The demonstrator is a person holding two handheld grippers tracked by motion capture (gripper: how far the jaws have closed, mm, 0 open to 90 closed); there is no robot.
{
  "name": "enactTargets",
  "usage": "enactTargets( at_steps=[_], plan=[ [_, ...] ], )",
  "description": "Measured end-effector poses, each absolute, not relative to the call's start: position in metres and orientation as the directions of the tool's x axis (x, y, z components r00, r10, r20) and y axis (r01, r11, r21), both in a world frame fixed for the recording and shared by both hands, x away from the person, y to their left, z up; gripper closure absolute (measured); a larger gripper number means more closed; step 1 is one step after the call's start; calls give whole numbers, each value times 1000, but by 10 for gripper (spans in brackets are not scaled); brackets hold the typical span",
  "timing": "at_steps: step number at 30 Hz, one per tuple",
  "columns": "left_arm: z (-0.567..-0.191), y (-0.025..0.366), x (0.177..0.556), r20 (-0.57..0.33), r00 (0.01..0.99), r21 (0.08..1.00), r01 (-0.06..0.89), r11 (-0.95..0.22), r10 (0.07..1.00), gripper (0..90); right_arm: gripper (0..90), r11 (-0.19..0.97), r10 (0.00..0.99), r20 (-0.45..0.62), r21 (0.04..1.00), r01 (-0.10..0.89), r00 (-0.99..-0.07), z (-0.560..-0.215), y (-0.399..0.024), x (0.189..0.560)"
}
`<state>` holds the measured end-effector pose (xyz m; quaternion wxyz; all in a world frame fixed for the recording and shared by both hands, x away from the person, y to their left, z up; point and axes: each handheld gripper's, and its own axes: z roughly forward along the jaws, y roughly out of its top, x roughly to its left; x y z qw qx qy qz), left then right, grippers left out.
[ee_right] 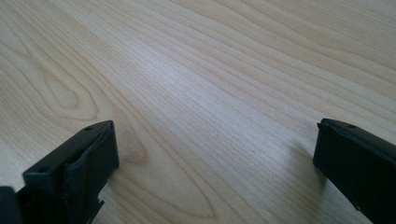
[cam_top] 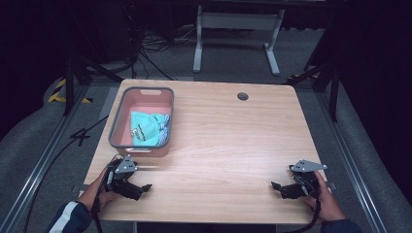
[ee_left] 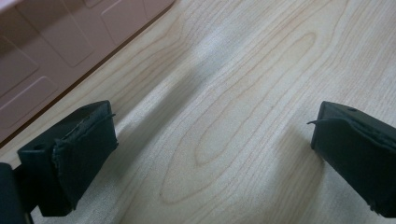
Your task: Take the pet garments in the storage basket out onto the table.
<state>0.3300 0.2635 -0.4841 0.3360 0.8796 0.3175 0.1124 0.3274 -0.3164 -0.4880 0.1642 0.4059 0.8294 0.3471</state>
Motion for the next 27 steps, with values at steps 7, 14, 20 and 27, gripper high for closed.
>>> enactTargets(
  at_steps=[7, 14, 20, 27],
  plan=[
    [-484, 265, 330, -8, 792, 661, 462, -591, 610, 3, 3, 430, 787, 9, 709, 559, -617, -488, -316, 327],
    [-480, 268, 328, -15, 806, 638, 463, -616, 591, 14, 3, 434, 785, 7, 708, 558, -619, -488, -316, 328],
    [-467, 270, 324, 1, 794, 575, 497, -650, 608, 207, 3, 435, 784, 4, 709, 555, -621, -488, -316, 329],
    [-446, 276, 320, 9, 795, 583, 489, -649, 607, 261, 3, 435, 784, 4, 709, 555, -621, -488, -316, 329]
  ],
)
